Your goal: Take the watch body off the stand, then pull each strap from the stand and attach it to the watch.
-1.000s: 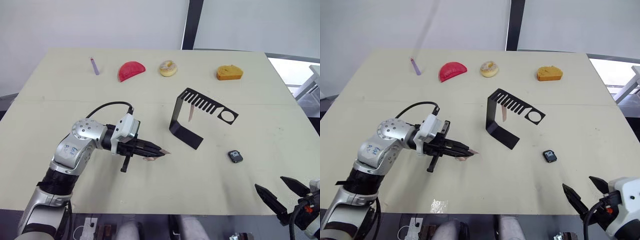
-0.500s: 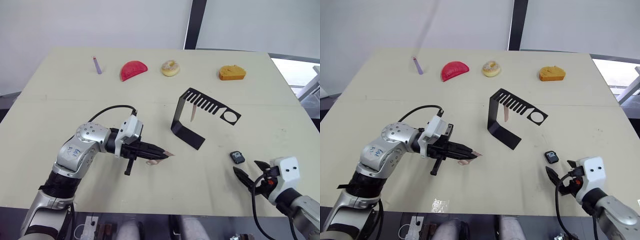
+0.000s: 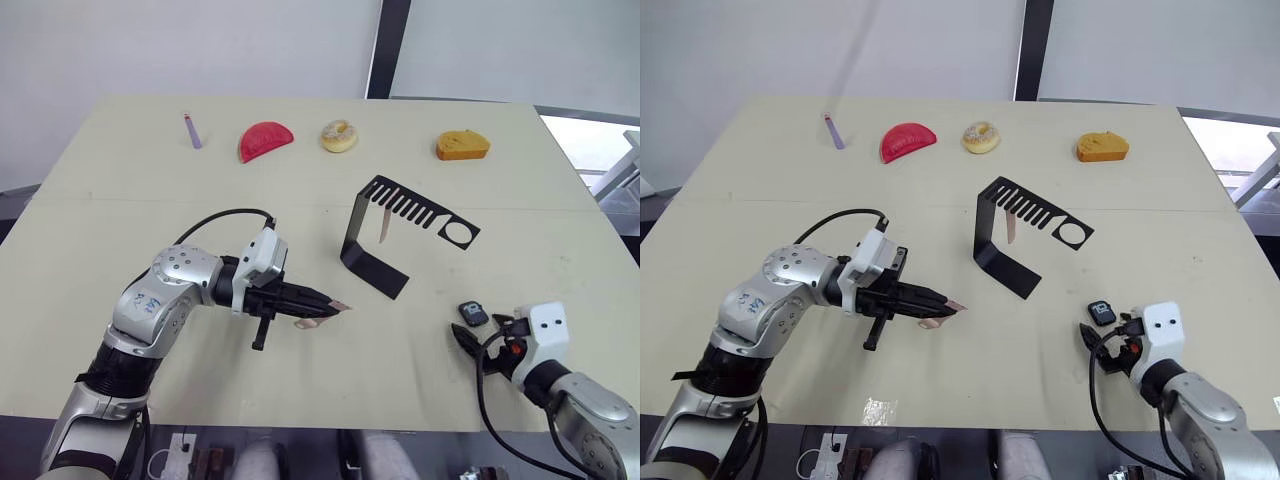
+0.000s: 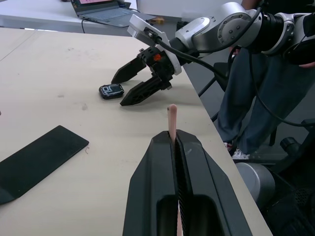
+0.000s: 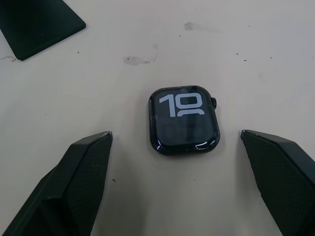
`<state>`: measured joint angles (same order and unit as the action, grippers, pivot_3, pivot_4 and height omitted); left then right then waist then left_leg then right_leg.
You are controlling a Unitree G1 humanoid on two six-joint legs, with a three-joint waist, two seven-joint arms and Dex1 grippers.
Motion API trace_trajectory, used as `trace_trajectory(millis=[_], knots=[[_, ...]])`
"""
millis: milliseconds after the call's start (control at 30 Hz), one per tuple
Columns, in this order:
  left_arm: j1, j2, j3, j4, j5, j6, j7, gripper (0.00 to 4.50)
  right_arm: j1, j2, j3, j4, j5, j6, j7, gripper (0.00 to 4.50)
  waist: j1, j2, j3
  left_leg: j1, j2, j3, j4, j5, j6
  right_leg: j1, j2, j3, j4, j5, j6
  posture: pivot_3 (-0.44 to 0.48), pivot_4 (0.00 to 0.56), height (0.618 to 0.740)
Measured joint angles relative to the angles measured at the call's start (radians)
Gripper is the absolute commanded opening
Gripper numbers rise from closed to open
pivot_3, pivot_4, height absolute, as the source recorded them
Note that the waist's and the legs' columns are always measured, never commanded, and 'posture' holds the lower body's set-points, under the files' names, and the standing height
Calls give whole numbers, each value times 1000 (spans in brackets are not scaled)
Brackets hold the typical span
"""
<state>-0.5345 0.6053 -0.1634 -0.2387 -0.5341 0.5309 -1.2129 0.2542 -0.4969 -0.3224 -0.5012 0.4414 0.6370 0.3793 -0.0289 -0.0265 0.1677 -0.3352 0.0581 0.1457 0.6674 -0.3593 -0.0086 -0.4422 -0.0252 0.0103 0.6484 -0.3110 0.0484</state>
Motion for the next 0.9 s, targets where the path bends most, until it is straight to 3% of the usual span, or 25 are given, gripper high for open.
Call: trace_trajectory(millis=[67, 200, 900], knots=[[0, 0, 0, -11, -3, 4, 3, 0, -4, 11, 0, -2, -3, 7, -17, 4434, 0, 0, 0, 0, 0, 0, 0, 0, 0, 0, 0, 0, 1, 0, 0, 0, 150, 737], [0, -1, 0, -26, -12, 13, 15, 0, -19, 28, -2, -4, -19, 31, -56, 3131, 0, 0, 0, 0, 0, 0, 1, 0, 0, 0, 0, 0, 2, 0, 0, 0, 150, 737], [-2, -4, 0, -26, -14, 14, 20, 0, -80, 37, 25, 25, -49, 36, -55, 3131, -6, -1, -1, 1, 0, 1, 4, 0, 0, 0, 0, 1, 4, 0, 0, 0, 150, 737]])
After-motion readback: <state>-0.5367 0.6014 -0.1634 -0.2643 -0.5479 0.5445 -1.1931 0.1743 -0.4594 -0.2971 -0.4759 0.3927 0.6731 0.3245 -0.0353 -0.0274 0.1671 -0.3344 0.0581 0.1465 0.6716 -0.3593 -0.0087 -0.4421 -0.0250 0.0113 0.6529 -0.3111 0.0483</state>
